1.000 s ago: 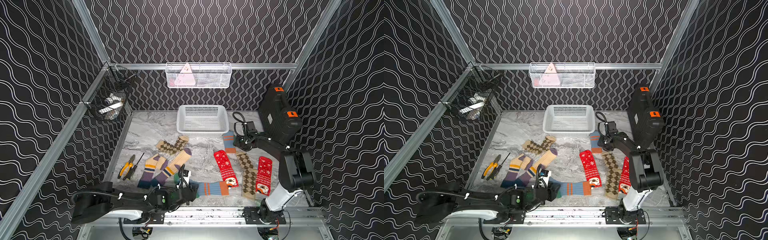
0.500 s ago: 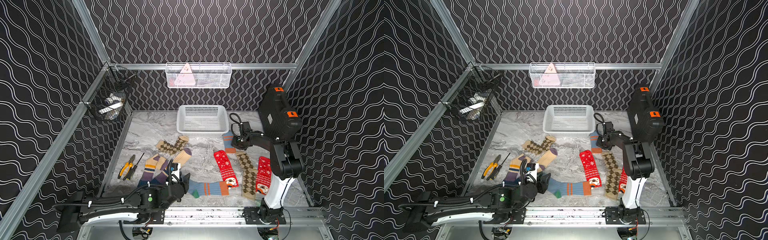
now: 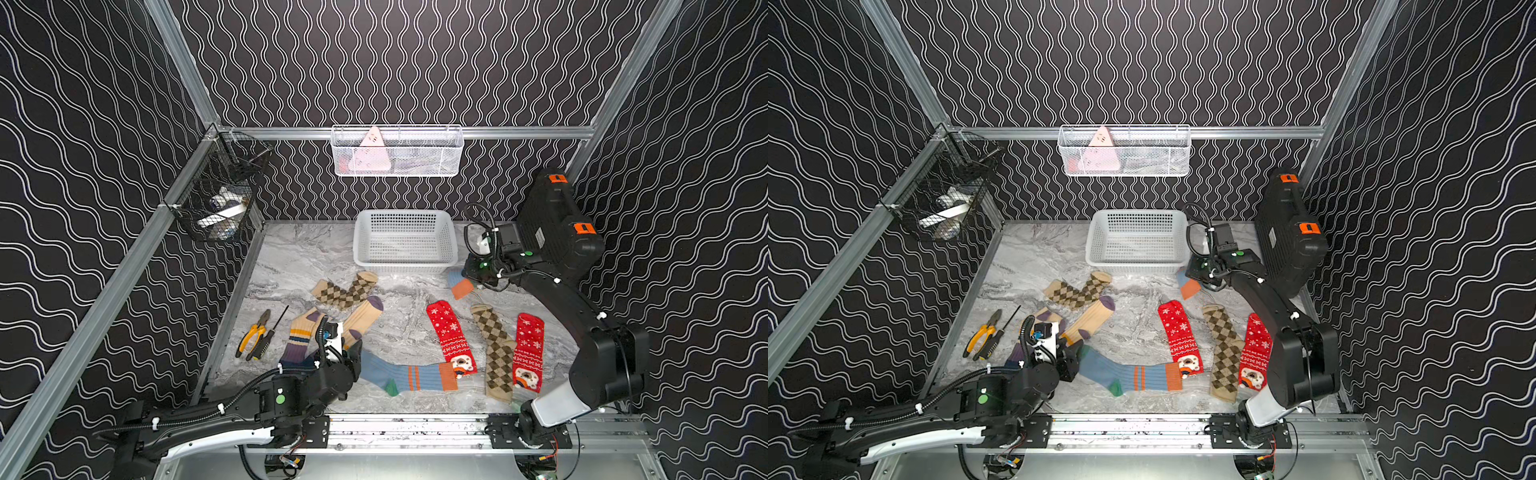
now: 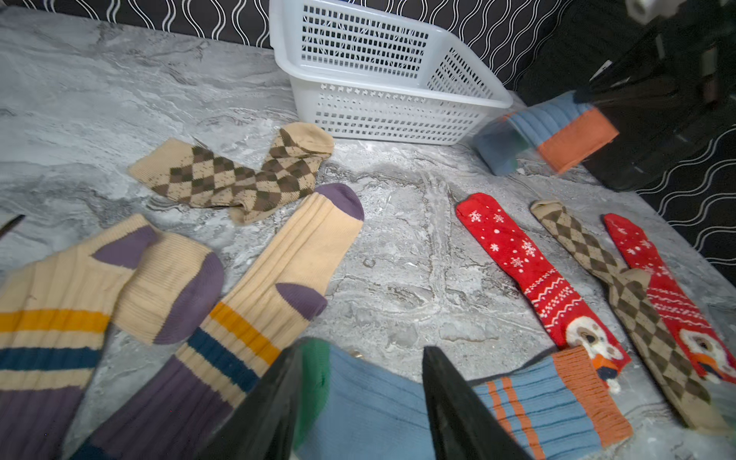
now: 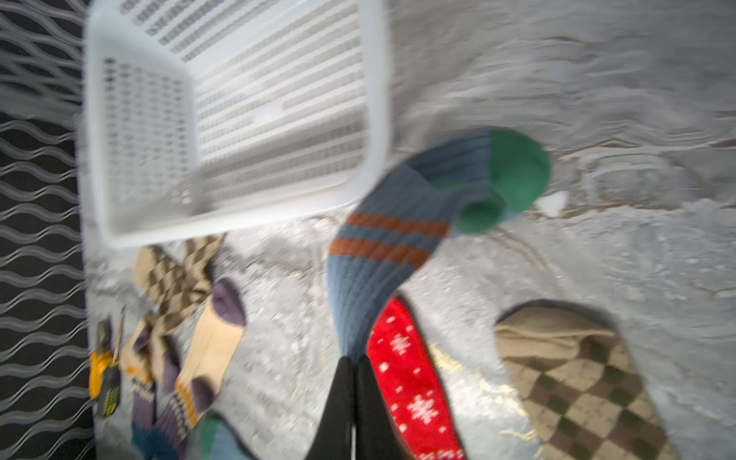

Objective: Place the socks together as a pair
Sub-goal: Pick up the sock at the center of the board, then place the sock in the sock.

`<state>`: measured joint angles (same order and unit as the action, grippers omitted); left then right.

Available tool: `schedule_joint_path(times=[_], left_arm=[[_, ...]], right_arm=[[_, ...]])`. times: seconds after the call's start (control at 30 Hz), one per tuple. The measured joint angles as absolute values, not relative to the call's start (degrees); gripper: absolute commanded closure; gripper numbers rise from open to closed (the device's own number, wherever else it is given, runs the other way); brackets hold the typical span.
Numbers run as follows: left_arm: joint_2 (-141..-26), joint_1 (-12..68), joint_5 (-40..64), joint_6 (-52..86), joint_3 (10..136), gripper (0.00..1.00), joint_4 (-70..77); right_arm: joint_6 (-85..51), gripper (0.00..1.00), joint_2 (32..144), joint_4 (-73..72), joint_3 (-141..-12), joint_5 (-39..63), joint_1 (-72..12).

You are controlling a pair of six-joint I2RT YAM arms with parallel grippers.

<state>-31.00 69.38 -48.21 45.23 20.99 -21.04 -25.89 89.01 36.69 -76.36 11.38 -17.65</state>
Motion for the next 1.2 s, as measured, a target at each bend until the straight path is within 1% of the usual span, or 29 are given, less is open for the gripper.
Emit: schedule_joint_path(times=[0.27, 0.47, 0.57, 0.87, 1.0, 1.1, 1.2], left_arm=[[-27.83, 69.32, -50.65, 44.91, 21.96, 0.46, -25.34], [-25.98, 69.3, -52.29, 44.45, 23.44, 0.47, -27.92], [-24.73, 69.3, -53.04, 43.53, 24.32, 0.47, -28.99], [-21.02, 69.3, -55.88, 42.15, 24.73, 0.47, -31.9], [-20.73, 69.3, -56.14, 42.09, 24.6, 0.47, -32.56], [-22.24, 69.3, -56.14, 41.93, 24.38, 0.47, -32.4], [-25.63, 69.3, -55.86, 41.87, 23.86, 0.47, -30.65]], right_arm=[[-25.91, 1.0, 86.87, 43.24, -85.19, 14.52, -29.63], [-27.99, 1.0, 87.77, 43.33, -90.5, 21.28, -34.63], [-29.69, 1.0, 87.29, 41.01, -90.5, 24.82, -37.43], [-43.35, 1.0, 79.55, 23.35, -74.37, 35.35, -40.69], [-47.64, 1.0, 75.44, 17.41, -67.94, 36.45, -40.62], [-48.49, 1.0, 71.94, 16.19, -62.57, 34.94, -39.03], [-49.84, 1.0, 69.14, 14.79, -53.71, 33.28, -33.26]])
